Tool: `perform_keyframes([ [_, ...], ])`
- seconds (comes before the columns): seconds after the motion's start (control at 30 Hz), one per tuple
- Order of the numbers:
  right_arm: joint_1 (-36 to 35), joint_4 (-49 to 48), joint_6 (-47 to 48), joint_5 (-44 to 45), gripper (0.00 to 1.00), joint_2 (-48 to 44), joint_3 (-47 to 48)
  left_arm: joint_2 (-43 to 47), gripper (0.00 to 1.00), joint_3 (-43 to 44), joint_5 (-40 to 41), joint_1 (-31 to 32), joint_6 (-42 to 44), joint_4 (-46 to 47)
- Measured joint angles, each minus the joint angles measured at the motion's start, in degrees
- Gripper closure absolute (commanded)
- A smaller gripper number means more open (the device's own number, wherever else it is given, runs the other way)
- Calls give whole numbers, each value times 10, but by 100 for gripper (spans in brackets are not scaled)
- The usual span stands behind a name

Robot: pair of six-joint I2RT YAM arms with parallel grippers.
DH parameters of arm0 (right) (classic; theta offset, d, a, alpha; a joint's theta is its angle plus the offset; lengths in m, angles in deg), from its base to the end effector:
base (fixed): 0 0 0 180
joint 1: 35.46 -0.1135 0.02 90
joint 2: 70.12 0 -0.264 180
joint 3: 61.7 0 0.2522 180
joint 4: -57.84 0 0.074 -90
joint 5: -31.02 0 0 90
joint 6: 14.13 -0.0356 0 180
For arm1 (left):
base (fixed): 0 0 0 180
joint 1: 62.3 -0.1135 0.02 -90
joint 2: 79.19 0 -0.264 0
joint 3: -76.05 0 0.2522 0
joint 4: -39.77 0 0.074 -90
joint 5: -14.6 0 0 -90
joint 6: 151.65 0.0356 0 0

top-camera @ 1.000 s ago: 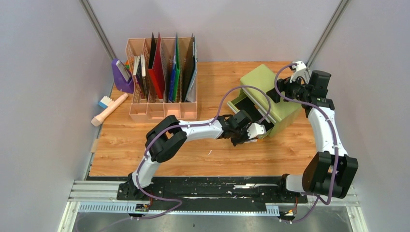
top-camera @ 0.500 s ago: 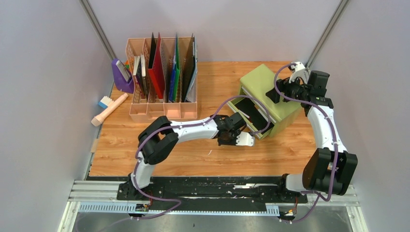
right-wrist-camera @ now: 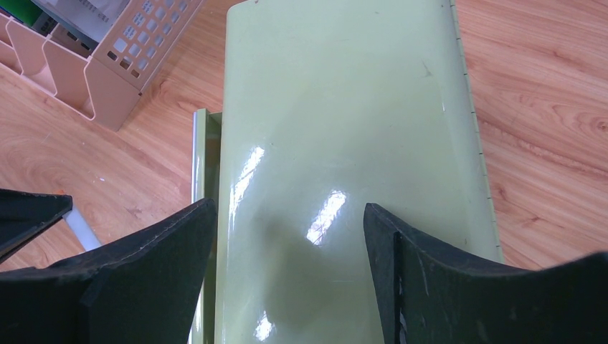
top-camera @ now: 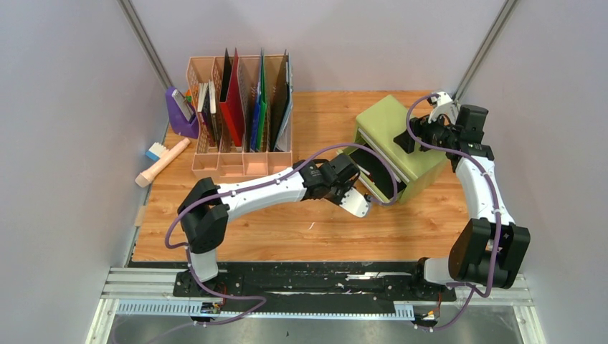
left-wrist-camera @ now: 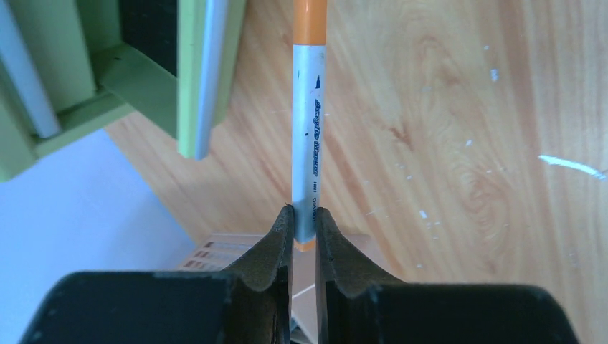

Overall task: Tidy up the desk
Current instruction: Pick up the stationery from the center of the board, then place the stationery in the drawer.

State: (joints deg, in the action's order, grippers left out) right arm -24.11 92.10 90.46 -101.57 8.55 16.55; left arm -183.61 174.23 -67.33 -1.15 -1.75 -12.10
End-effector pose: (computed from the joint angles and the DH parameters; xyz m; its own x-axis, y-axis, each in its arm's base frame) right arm 0.3016 -0.0360 0.3135 -0.4389 -0.1010 -0.8928 -0.5283 0.8327 0.1655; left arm 0.1946 -0.3428 0.2490 0.5138 0.8425 -0.1618 0.7714 -0.3712 0.5168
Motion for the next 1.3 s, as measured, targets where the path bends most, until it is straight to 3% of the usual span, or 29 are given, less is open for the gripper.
perform_keyframes([
  [0.4,0,0,0,0,23,0,0,-52,100,135,4,0,148,12],
  [0.73,0,0,0,0,23,0,0,-139,97,177,-10,-6,232,67],
  [0.8,0,0,0,0,23,0,0,-158,91,185,-15,-9,239,79],
  [0.9,0,0,0,0,23,0,0,-181,69,194,-19,-15,245,108],
  [1.1,0,0,0,0,23,0,0,-200,37,202,-20,-28,248,158],
  [1.3,0,0,0,0,23,0,0,-200,31,203,-14,-40,229,195],
])
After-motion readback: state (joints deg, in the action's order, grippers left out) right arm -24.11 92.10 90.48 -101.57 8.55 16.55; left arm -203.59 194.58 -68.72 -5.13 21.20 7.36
